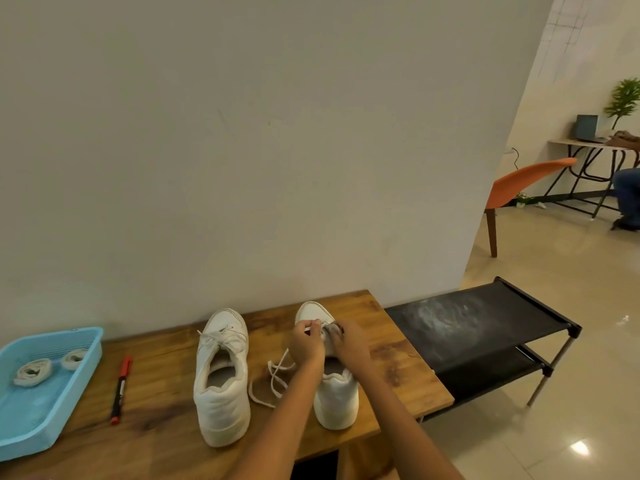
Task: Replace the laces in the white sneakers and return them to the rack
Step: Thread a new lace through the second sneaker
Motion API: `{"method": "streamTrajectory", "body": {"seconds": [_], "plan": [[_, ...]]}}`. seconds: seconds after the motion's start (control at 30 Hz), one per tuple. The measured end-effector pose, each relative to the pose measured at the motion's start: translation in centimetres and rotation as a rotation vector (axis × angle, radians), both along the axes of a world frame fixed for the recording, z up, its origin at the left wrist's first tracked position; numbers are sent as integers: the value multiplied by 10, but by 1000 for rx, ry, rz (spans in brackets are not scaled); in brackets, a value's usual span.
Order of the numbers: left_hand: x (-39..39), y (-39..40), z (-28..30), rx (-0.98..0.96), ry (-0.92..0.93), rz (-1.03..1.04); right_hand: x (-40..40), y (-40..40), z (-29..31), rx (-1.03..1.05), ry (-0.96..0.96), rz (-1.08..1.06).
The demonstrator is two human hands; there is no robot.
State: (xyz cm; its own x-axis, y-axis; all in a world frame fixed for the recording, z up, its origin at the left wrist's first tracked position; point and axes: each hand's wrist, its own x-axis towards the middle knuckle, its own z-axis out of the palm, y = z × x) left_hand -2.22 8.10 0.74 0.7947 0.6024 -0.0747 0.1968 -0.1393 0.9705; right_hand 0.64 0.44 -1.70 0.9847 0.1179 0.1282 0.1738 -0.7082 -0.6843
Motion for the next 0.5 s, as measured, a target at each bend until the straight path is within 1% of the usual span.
{"method": "streamTrajectory", "body": {"seconds": [0.1, 0.17, 0.23, 0.37, 0.43, 0.5], "plan": [[0, -4, -2, 156, 21, -37, 0, -5, -4, 228, -23, -21], [3, -5, -4, 260, 94, -75, 3, -6, -7, 269, -9, -19], [8, -6, -6, 305, 173, -85, 4, -6, -7, 255, 8, -18], [16, -8, 0, 205, 326, -72, 8, -6, -9, 249, 16, -7], [20, -9, 1, 129, 381, -28, 8, -7, -10, 261, 2, -4], [20, -11, 3, 100, 398, -3, 8, -7, -11, 266, -3, 5]]}}
